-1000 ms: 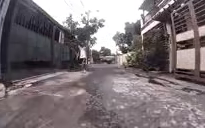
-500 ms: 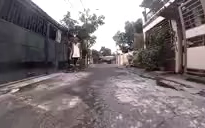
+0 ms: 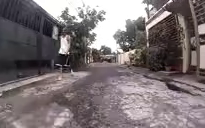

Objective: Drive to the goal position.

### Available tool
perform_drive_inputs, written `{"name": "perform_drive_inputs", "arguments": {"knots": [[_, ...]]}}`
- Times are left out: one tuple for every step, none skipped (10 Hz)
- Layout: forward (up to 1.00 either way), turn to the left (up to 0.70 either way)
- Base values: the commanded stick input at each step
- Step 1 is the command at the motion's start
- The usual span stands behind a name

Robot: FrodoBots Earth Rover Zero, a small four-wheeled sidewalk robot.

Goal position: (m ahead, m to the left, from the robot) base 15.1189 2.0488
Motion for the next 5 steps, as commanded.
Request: {"name": "perform_drive_inputs", "arguments": {"knots": [[1.00, 0.00], [1.00, 0.00], [1.00, 0.00], [1.00, 0.00], [1.00, 0.00]]}}
